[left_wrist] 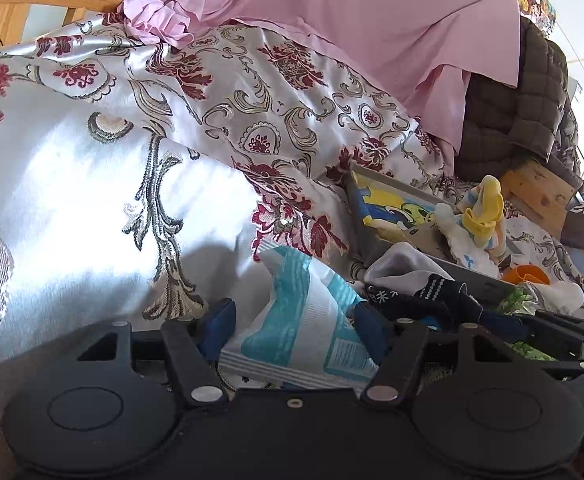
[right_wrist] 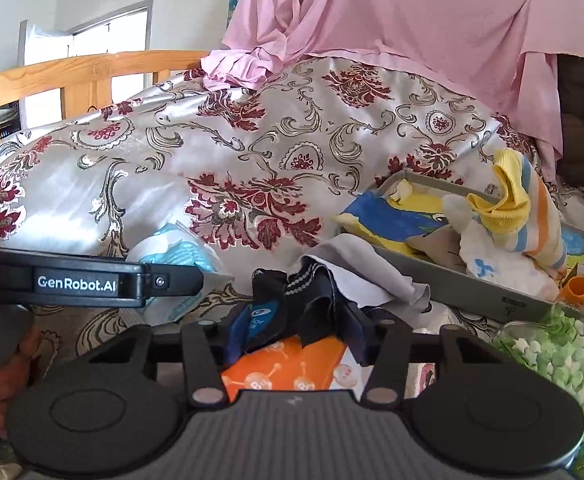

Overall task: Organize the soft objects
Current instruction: 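Grasp the blue-white wipe packet with the left gripper while the right grasps the black sock, then carry the packet with the left gripper while the right carries the sock to the tray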

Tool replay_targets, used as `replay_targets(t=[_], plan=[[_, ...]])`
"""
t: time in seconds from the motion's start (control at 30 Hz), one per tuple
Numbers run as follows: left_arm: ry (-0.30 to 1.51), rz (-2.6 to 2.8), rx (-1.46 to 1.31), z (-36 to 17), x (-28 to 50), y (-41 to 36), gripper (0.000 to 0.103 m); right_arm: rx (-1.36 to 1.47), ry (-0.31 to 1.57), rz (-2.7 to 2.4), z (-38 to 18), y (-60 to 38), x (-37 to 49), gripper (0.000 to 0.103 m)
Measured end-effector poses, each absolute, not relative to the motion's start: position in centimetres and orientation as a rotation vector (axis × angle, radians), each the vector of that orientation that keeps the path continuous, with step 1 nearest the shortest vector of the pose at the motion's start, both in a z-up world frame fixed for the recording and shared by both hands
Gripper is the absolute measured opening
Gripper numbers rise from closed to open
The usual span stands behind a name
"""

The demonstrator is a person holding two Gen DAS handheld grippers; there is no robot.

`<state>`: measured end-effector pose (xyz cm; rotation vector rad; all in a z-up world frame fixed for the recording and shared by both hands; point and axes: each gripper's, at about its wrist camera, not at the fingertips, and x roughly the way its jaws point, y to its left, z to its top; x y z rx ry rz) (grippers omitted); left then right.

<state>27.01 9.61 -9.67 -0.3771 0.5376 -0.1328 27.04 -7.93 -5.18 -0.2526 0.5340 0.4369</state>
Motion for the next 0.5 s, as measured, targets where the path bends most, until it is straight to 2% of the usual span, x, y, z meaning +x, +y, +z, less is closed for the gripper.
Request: replay_targets(t=[0.17, 0.23, 0.5], plan=[[0.533, -0.133, -0.376, -9.75, 26.92, 9.61, 0.067, -0.243, 0.530, 0.424, -5.09, -8.01, 27.25, 0.039], [0.533, -0.137, -0.379, -9.76, 26.89, 9.66, 0.067, -0.242, 0.524, 0.422, -4.99, -7.98, 27.19, 0.029], [0.532, -0.149, -0.375, -9.95, 26.94, 9.52, 0.066, -0.255, 0.485, 0.421, -4.85, -7.80, 26.49, 0.006]])
